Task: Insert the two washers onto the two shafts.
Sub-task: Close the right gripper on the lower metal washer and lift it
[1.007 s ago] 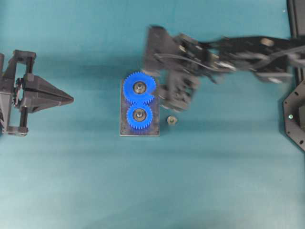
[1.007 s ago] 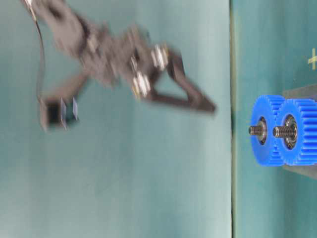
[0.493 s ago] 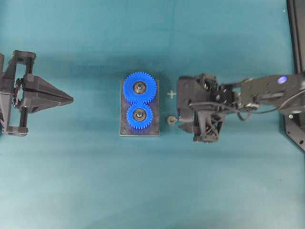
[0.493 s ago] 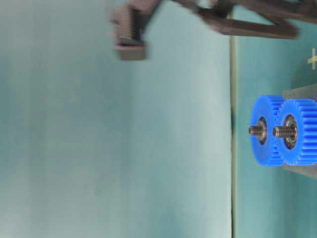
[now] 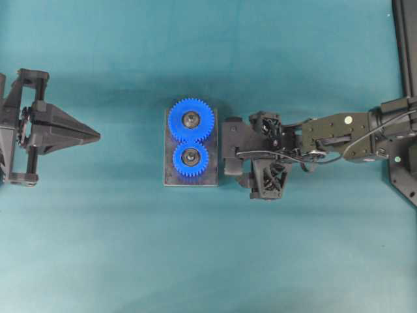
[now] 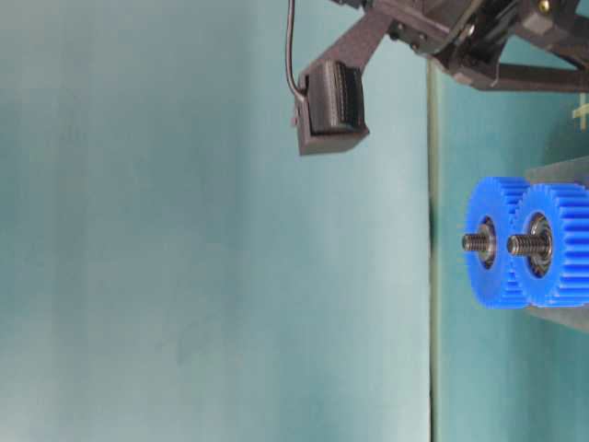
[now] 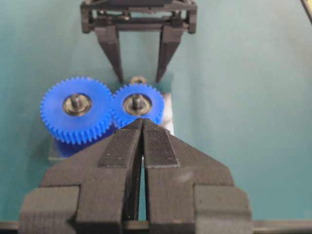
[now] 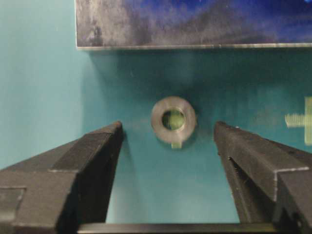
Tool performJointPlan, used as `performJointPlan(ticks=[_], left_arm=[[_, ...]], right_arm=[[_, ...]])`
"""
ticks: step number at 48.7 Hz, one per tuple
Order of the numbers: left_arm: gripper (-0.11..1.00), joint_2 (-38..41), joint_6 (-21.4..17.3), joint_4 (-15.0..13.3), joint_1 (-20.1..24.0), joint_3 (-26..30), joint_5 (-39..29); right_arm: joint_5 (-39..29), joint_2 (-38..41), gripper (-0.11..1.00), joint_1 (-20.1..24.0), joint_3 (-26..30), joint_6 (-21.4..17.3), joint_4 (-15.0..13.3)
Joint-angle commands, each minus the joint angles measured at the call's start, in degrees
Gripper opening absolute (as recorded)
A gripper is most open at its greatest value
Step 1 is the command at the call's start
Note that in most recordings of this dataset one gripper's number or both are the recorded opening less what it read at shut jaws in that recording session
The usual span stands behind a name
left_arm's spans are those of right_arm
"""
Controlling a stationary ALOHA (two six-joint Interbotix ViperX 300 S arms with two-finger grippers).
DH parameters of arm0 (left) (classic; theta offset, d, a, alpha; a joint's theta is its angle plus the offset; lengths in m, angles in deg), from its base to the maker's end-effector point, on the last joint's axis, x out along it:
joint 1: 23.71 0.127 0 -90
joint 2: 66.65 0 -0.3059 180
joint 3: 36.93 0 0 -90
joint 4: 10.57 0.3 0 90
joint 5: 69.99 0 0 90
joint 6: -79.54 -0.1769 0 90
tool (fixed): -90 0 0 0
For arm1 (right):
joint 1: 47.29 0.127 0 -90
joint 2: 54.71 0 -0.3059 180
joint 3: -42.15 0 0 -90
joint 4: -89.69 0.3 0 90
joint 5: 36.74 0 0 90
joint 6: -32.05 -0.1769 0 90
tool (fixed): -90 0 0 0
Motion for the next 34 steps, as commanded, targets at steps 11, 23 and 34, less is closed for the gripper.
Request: performJointPlan(ticks=[11, 23, 34], left_arm=[[0.01, -0.2, 0.2, 0.2, 0.0, 1.3, 0.5], [0.01, -0.1, 0.2, 0.2, 0.0, 1.1, 0.5], [0.01, -0.1, 0.2, 0.1, 0.0, 1.1, 0.9]], right_arm=[[-2.5, 0.1, 0.45, 0.3, 1.3, -0.6, 0.0], [-5.8, -0.1, 0.32, -0.2, 1.4, -2.8, -0.1], [-11.7, -4.8, 0.31, 0.0, 5.5, -2.8, -0.1]])
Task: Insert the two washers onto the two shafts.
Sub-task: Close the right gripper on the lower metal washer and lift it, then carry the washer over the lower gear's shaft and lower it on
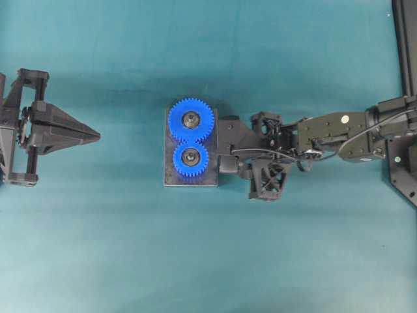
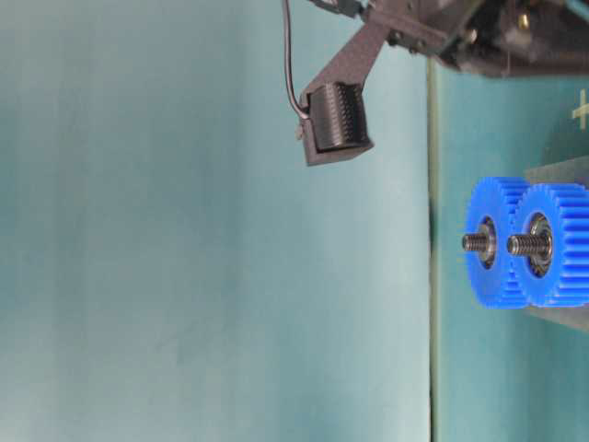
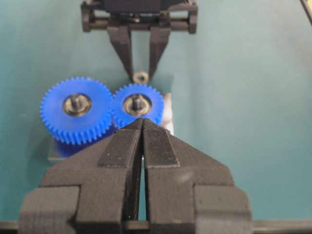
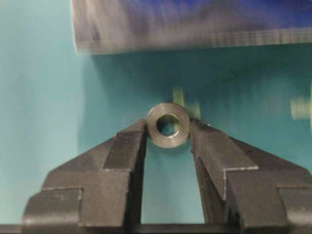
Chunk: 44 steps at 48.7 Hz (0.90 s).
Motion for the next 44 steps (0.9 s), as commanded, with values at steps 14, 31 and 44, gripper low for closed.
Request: performJointPlan(ticks=[14, 31, 44], left_arm=[[0.01, 0.1, 0.1, 0.2, 0.0, 0.7, 2.1], [0.01, 0.0, 0.2, 0.2, -0.1, 0.5, 2.1], [0.01, -0.1, 1.2, 0.1, -0.1, 0.5, 2.4]], right_arm=[[-8.7, -4.6, 0.31, 0.4, 11.7, 0.3, -1.1], [-9.1, -0.9, 0.31, -0.2, 18.0, 0.4, -3.8], [-7.1, 1.1, 0.31, -0.3, 19.5, 0.5, -3.8]])
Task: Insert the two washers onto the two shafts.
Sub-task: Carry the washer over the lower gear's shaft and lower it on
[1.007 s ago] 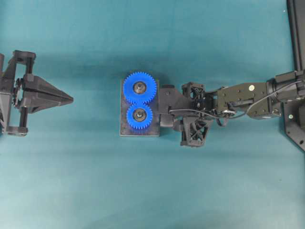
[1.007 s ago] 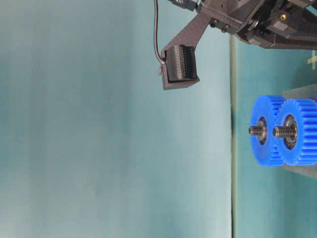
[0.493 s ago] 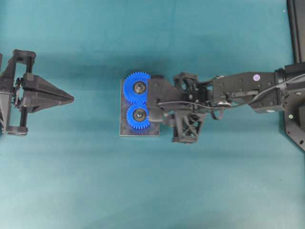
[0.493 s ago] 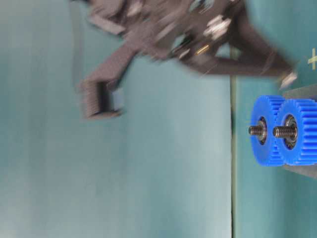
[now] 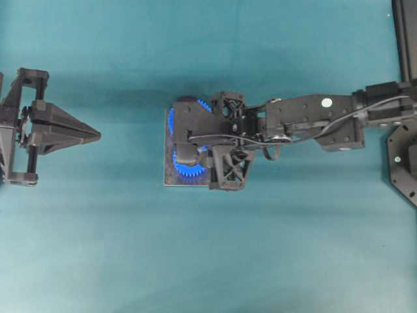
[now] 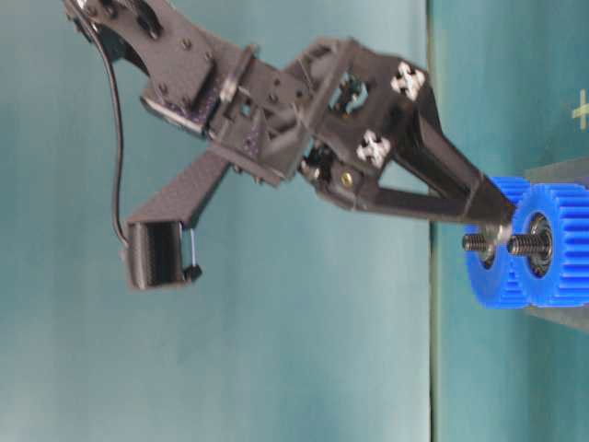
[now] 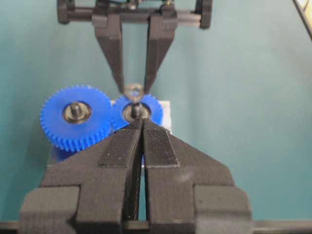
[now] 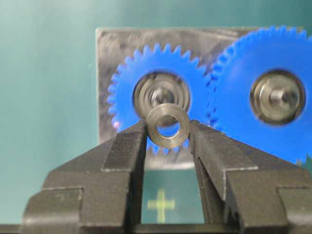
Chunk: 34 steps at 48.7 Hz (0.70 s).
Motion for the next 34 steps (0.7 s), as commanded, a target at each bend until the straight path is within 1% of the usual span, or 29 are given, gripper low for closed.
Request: performJointPlan(ticks=[1, 34], left_arm=[[0.01, -0.1, 0.3, 0.2, -0.1, 0.6, 0.8], [0.01, 0.0, 0.4, 0.2, 0.0, 0.4, 0.9]], right_arm=[[1.2, -0.5, 0.31, 0.1, 1.7, 0.4, -0.1], [1.6, 0.3, 0.32, 0.8, 2.1, 0.4, 0.0]])
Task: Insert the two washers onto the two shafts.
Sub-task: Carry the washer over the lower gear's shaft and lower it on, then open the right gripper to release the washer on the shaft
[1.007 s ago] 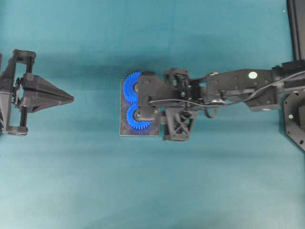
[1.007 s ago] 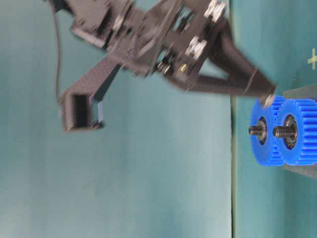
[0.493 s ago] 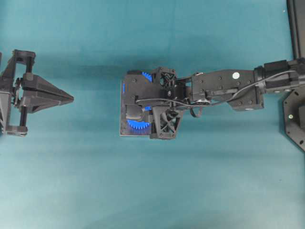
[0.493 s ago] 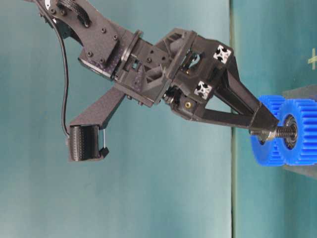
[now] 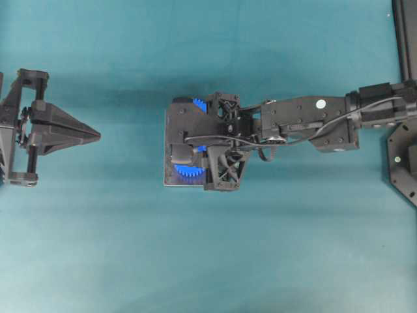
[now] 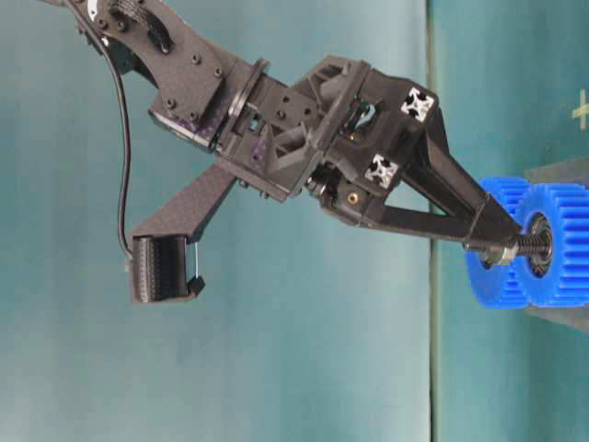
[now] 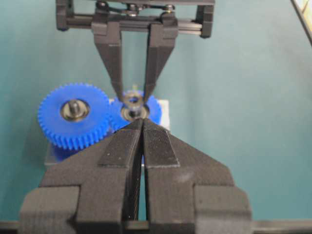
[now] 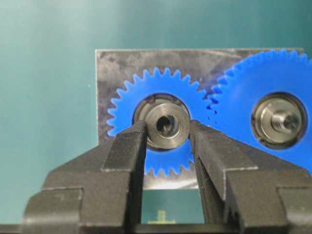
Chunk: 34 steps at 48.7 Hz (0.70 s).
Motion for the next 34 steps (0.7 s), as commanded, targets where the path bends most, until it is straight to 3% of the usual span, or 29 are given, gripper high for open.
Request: performJointPlan(ticks=[1, 34], left_arm=[[0.01, -0.1, 0.1, 0.0, 0.0, 0.7, 0.6], [0.01, -0.2, 0.1, 0.1, 0.0, 0.7, 0.6]], right_arm=[[0.4, -0.8, 0.31, 0.5, 1.3, 0.4, 0.0], [0.5, -0.1, 0.31, -0.2, 1.4, -0.1, -0.1]])
